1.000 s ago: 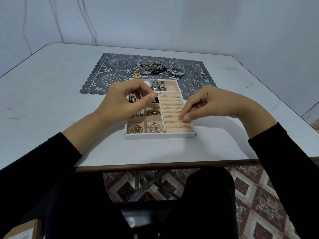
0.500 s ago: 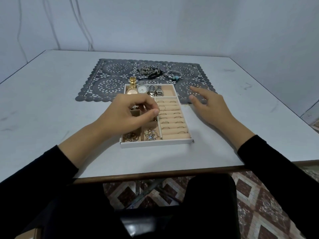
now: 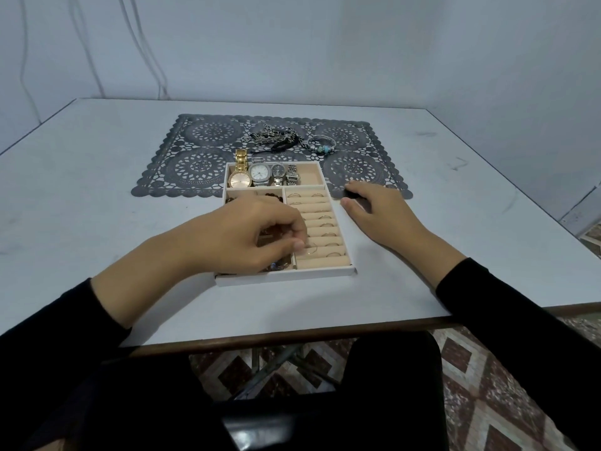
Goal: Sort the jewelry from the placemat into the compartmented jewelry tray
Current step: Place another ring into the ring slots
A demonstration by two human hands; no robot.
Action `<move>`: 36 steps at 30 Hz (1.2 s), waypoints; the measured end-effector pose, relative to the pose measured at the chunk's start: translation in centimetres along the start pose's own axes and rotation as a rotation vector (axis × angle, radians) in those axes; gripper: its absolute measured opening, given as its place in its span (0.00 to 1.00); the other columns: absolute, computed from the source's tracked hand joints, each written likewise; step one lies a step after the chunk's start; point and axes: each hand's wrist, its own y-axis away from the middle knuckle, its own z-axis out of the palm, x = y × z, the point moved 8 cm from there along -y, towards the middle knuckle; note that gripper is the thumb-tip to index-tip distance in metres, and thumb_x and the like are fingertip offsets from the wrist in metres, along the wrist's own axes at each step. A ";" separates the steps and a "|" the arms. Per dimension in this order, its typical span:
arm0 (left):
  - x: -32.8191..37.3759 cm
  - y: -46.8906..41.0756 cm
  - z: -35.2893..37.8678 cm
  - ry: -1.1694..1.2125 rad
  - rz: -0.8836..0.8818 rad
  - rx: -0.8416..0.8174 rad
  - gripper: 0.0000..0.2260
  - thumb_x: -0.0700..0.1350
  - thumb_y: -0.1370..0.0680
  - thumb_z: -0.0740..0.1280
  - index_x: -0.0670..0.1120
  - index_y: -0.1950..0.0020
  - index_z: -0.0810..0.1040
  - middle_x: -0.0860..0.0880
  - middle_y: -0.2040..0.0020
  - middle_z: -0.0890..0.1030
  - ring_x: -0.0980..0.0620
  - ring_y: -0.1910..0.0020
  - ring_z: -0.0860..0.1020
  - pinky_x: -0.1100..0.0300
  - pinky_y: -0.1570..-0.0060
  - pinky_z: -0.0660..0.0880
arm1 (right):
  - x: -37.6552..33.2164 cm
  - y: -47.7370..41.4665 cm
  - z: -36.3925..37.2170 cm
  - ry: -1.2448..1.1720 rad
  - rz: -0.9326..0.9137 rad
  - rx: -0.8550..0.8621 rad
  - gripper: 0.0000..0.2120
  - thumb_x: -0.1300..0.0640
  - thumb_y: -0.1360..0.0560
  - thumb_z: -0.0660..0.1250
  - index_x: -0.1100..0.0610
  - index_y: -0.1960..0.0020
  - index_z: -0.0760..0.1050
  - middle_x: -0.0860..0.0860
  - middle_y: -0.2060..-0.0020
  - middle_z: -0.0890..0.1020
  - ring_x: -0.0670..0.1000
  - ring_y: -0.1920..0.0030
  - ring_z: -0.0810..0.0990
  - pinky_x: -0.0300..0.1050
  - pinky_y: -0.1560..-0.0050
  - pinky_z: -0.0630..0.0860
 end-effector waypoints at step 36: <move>-1.5 -1.5 0.9 0.202 -0.175 -0.219 0.07 0.54 0.27 0.71 0.55 0.52 0.85 0.55 0.55 0.85 0.52 0.53 0.81 0.49 0.51 0.78 | 0.0 0.0 -0.2 0.002 0.012 -0.003 0.15 0.53 0.21 0.63 0.58 0.37 0.76 0.52 0.40 0.80 0.50 0.39 0.75 0.33 0.45 0.64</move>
